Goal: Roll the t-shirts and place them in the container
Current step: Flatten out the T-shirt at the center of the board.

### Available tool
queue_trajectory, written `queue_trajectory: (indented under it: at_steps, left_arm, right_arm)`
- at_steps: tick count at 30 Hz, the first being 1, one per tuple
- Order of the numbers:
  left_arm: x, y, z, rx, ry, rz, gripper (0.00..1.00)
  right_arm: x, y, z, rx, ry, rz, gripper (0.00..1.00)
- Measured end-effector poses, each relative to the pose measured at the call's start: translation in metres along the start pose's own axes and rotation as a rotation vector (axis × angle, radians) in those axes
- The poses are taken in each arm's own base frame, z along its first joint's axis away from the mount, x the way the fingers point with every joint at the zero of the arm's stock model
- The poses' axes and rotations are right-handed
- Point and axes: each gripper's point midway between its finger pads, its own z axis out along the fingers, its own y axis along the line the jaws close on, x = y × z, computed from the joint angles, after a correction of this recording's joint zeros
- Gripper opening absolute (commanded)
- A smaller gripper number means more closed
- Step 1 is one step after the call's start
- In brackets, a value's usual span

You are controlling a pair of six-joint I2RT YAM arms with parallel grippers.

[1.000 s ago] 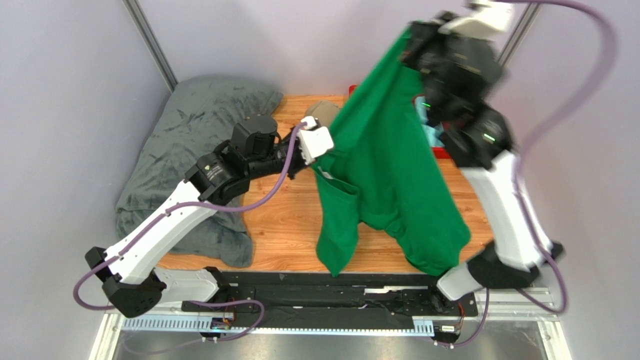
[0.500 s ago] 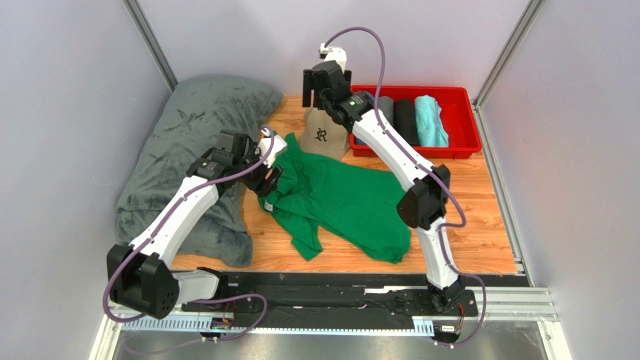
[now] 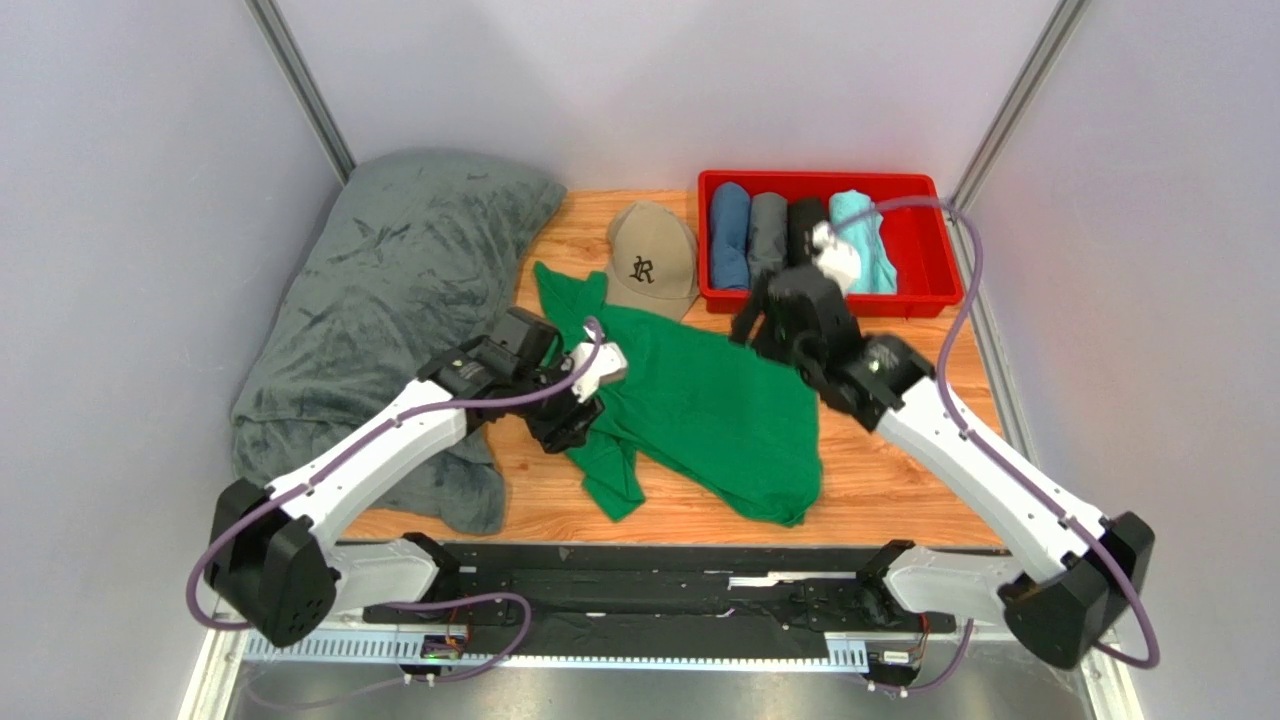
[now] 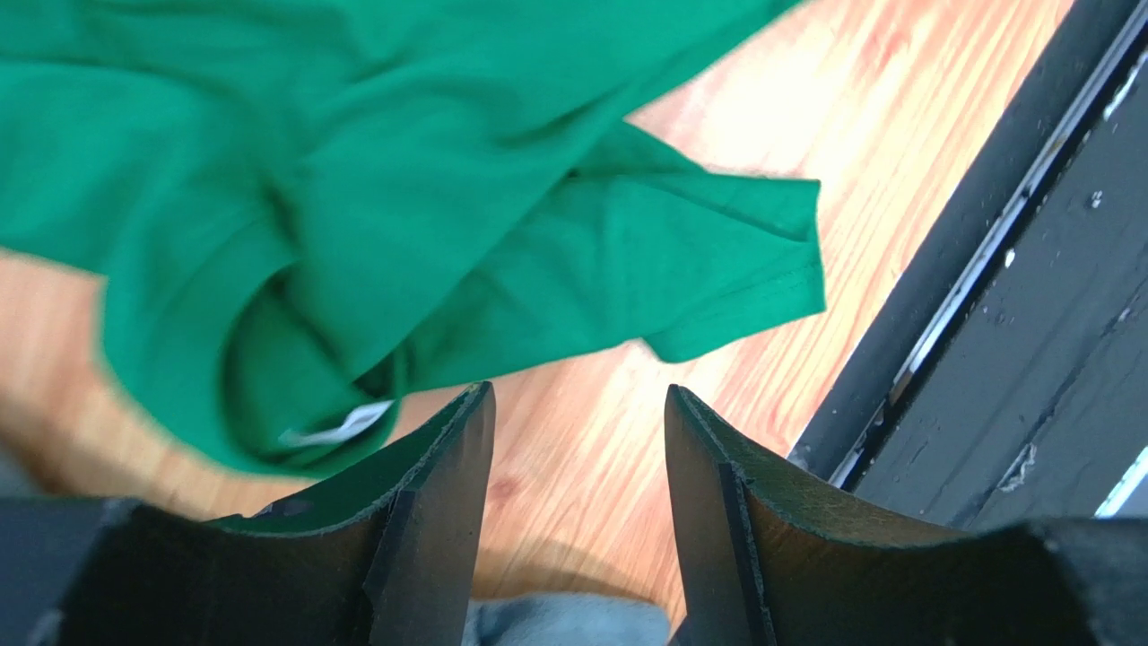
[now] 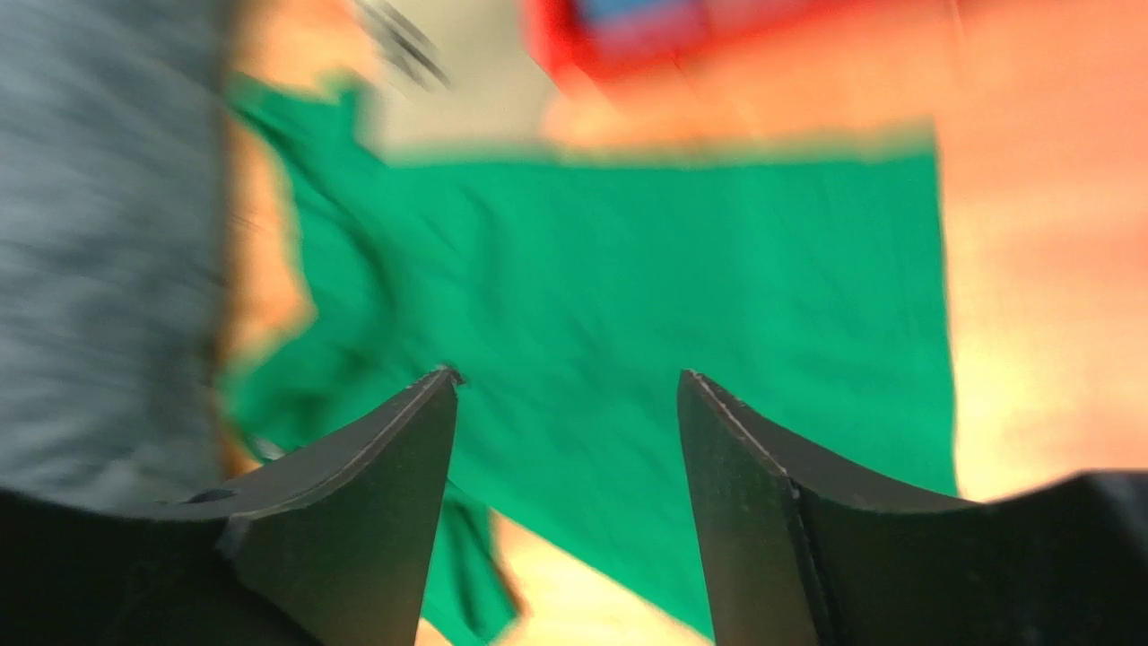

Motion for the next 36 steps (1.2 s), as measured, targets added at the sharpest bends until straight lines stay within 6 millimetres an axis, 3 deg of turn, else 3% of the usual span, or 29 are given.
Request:
queue_trajectory:
  at_steps: [5, 7, 13, 17, 23, 29, 32, 34, 35, 36]
  left_arm:
    - [0.009, -0.01, 0.027, 0.035, 0.084, 0.031, 0.64]
    - [0.009, -0.013, 0.036, 0.04, 0.101, 0.043, 0.66]
    - [0.012, -0.019, 0.058, 0.047, 0.141, 0.069, 0.7]
    - [0.014, -0.019, 0.068, 0.047, 0.158, 0.076, 0.7]
    - [0.017, -0.014, 0.08, 0.031, 0.175, 0.074, 0.7]
    - [0.022, -0.016, 0.095, 0.035, 0.213, 0.062, 0.69]
    - [0.02, -0.018, 0.102, 0.035, 0.23, 0.068, 0.64]
    - [0.02, -0.019, 0.106, 0.03, 0.239, 0.068, 0.54]
    - [0.021, -0.018, 0.108, 0.026, 0.246, 0.066, 0.49]
    - [0.022, -0.017, 0.11, 0.021, 0.25, 0.062, 0.35]
  right_arm:
    - [0.112, -0.077, -0.009, 0.172, 0.197, 0.055, 0.62]
    - [0.135, -0.094, -0.02, 0.223, 0.24, 0.074, 0.62]
    - [0.144, -0.119, -0.046, 0.296, 0.245, 0.193, 0.63]
    - [0.157, -0.141, -0.055, 0.349, 0.252, 0.236, 0.71]
    - [0.17, -0.161, -0.053, 0.404, 0.244, 0.236, 0.79]
    - [0.176, -0.169, -0.045, 0.432, 0.226, 0.22, 0.79]
    - [0.185, -0.176, -0.04, 0.446, 0.226, 0.221, 0.77]
    - [0.191, -0.182, -0.037, 0.454, 0.226, 0.222, 0.74]
    - [0.194, -0.184, -0.035, 0.456, 0.224, 0.225, 0.74]
    - [0.196, -0.186, -0.033, 0.456, 0.223, 0.226, 0.73]
